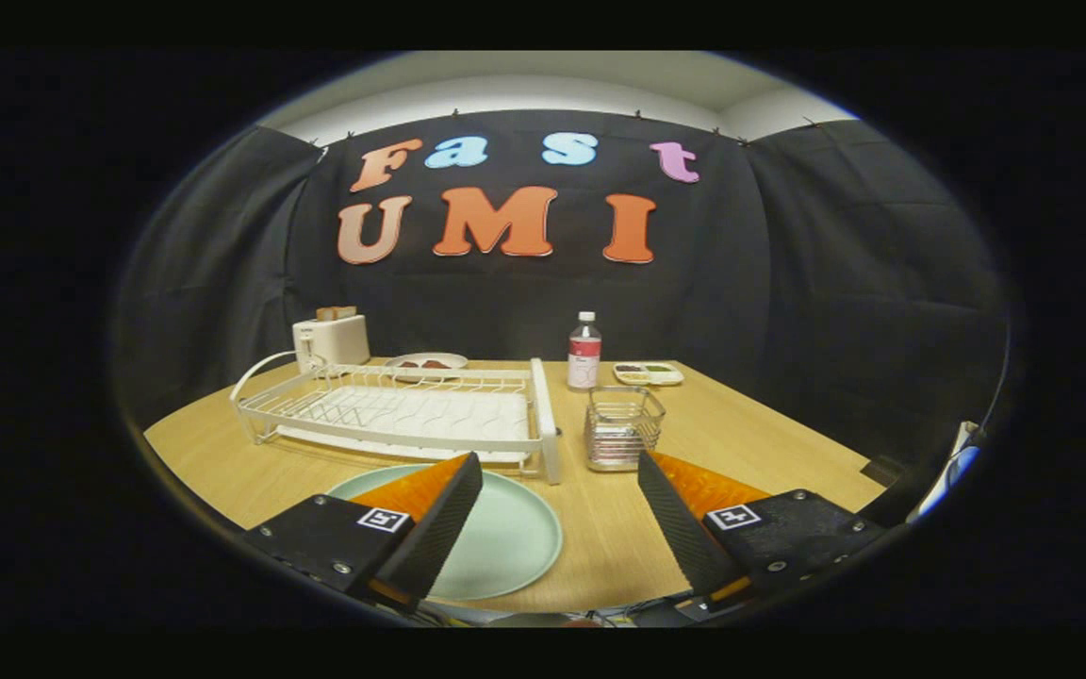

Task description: Take the plate from the dish rack, then take the spoon from the basket and place it into the plate.

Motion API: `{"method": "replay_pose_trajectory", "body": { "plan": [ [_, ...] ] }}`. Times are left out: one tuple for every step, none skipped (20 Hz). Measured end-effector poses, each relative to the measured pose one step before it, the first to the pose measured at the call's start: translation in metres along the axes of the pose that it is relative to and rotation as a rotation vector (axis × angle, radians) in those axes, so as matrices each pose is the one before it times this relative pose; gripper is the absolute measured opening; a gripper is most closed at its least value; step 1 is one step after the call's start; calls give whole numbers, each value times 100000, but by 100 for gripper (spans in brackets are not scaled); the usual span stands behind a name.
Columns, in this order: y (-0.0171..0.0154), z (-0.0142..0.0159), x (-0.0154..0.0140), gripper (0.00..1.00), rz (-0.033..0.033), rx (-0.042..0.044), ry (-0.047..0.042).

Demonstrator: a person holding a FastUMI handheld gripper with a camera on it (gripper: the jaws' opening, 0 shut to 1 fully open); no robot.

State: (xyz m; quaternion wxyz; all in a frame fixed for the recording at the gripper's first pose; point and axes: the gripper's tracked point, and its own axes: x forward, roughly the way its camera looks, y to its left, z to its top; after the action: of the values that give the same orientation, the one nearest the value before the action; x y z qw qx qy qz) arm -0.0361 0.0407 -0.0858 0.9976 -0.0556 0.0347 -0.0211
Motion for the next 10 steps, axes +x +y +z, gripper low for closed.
{"method": "replay_pose_trajectory", "body": {
  "plan": [
    [-921,435,180,99,-965,1114,-545],
    [-891,293,124,99,-1062,1093,-575],
    [-987,471,137,99,-1396,642,-655],
    [-1037,378,237,99,-1796,360,-682],
    [-946,455,215,99,-1829,362,-681],
    [-827,244,134,99,-1573,705,-422],
    [-662,186,113,99,-1216,1181,-136],
    [-420,40,-1,99,-489,1287,259],
    [-213,-103,-108,99,-230,1098,200],
    [-205,-160,5,99,-339,505,143]
  ]
}}
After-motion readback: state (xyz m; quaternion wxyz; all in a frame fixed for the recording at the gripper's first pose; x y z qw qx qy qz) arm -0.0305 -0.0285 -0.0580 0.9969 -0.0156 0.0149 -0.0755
